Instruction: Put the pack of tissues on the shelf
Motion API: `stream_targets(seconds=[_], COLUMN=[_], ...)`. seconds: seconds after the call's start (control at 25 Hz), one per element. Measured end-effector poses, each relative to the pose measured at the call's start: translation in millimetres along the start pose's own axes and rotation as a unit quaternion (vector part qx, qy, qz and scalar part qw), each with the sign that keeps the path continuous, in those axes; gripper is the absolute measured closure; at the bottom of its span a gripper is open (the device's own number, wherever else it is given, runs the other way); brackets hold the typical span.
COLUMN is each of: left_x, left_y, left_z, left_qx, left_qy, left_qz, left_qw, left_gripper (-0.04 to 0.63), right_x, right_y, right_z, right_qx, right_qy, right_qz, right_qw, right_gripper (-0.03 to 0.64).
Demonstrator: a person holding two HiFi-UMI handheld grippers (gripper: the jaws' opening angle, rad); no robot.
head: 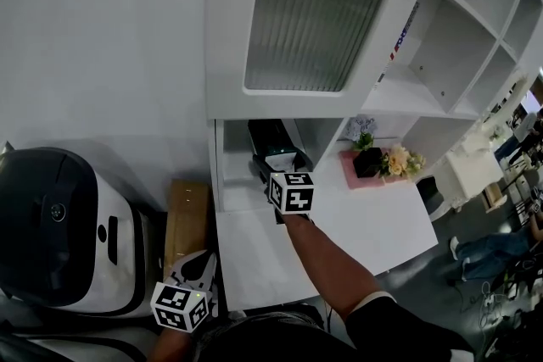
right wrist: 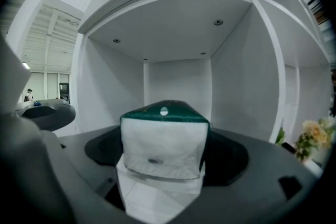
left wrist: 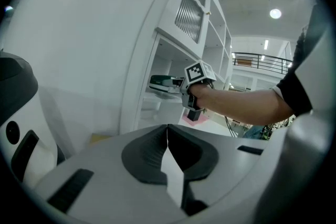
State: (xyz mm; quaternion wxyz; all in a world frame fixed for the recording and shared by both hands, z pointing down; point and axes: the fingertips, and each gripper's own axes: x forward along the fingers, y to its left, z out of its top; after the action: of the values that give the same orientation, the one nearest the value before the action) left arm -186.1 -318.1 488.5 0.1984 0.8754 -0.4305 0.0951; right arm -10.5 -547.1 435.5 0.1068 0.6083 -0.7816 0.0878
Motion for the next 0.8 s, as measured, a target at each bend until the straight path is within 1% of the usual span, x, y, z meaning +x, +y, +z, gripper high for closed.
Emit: stream_targets(seconds=[0.32,0.4,0.52,0.56,0.6,0.68,0.8], left_x=[-9,-11,-15,-16,-17,-16,-14], left_y=[2,1,-2,-2,-1,-1,-3], left_z=[-3,-3,0,1,1,0,-4], left_qx=[-0.006,-0.029,-0.089,-0.101,-0.104,-0.096,-0.088], left_qy=[-0.005,-0.006,-0.018,-0.021,-0.023,-0.023,-0.018], left_qz=[0.006,-0.003,-0.028,-0.032,-0.032,-0.028,-0.026], left_qw=[1.0,0.9996,0.9955,0.9942,0.9938,0.9948,0.9956], left_gripper=[0.58,0.58,0.58,0.58,0.58,0.58,0.58], right_x=[17,19,24,25,26,28,28], right_y=[-1,-1,-1,-1,0,1,3], right_z=[-1,-5,-10,-12,-16,-23,-31], right_qx=[-0.008,-0.008,-0.013,-0.015,-0.015,-0.019,-0.045], right_qy=[0.015,0.027,0.048,0.055,0.063,0.081,0.095], right_qz=[-0.021,-0.023,-0.027,-0.027,-0.026,-0.024,-0.016], right_qw=[1.0,0.999,0.998,0.998,0.998,0.996,0.994], right_gripper=[0.172,0.17,0.17,0.17,0.17,0.17,0.169])
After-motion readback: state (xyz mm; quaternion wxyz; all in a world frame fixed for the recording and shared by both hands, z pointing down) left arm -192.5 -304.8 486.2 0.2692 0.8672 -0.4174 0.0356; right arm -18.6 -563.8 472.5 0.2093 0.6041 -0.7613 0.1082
